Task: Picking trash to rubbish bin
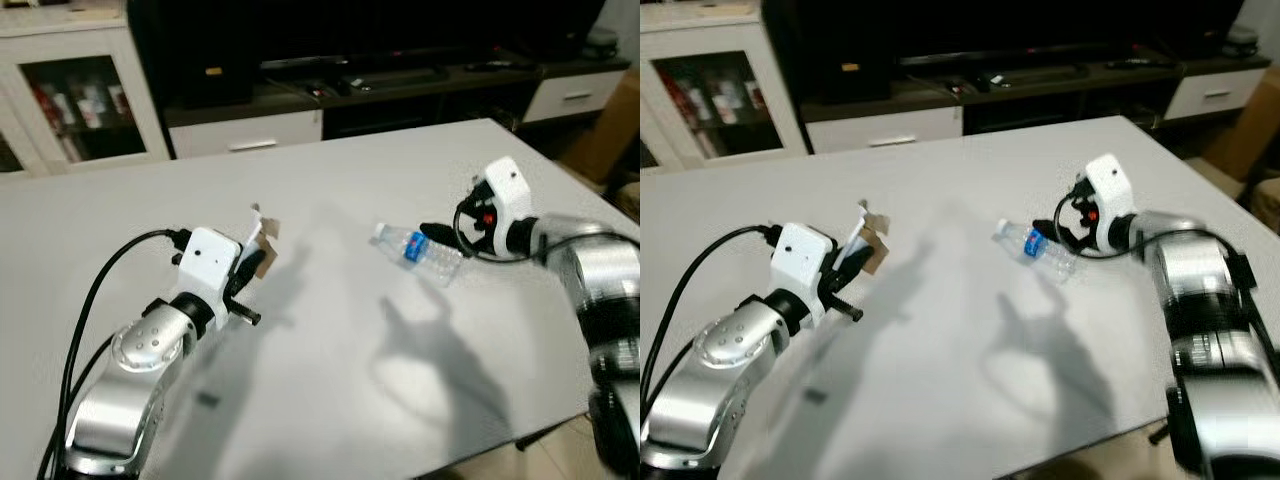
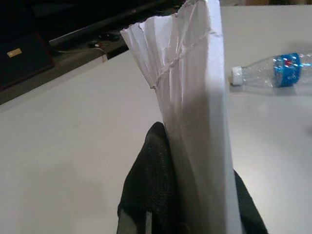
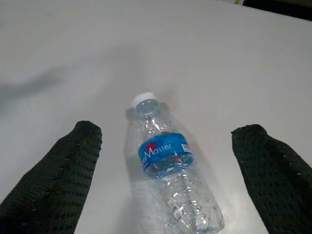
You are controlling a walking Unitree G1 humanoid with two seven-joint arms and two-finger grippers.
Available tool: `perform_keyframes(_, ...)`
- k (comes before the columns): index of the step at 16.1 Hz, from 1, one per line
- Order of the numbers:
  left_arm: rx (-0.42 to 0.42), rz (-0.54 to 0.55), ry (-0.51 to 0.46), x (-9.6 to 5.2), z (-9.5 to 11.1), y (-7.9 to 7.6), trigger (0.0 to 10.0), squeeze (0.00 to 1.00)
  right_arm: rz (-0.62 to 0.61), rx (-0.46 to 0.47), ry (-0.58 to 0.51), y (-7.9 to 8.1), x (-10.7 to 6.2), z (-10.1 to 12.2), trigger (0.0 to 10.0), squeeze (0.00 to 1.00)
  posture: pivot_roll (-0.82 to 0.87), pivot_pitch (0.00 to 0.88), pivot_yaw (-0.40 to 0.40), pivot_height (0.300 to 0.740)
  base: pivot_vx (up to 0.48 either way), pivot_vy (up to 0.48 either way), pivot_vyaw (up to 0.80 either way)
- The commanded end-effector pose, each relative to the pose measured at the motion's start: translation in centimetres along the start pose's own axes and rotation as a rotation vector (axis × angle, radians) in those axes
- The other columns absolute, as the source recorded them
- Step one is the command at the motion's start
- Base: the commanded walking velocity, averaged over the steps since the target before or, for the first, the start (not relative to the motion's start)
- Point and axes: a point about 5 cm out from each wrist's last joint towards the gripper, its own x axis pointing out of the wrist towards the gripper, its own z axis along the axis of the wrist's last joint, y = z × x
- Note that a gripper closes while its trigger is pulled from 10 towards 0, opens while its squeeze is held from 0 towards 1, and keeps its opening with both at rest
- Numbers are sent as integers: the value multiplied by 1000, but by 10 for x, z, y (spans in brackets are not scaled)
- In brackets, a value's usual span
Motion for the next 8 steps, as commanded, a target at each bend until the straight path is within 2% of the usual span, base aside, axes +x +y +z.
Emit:
perform_keyframes(1,8,-50,-11,0,8,-3,10000,0,5,-22,29,-7,0,6,10000,1000,-24,17,6,740,0,0,0)
perform_keyframes(4,7,-77,-1,-2,13,-3,10000,0,27,-52,117,-12,3,10,10000,1000,-21,47,8,740,0,0,0)
perform_keyframes(8,19,-73,7,-3,18,2,10000,0,70,-125,180,-11,8,19,10000,1000,-7,73,-21,740,0,0,0)
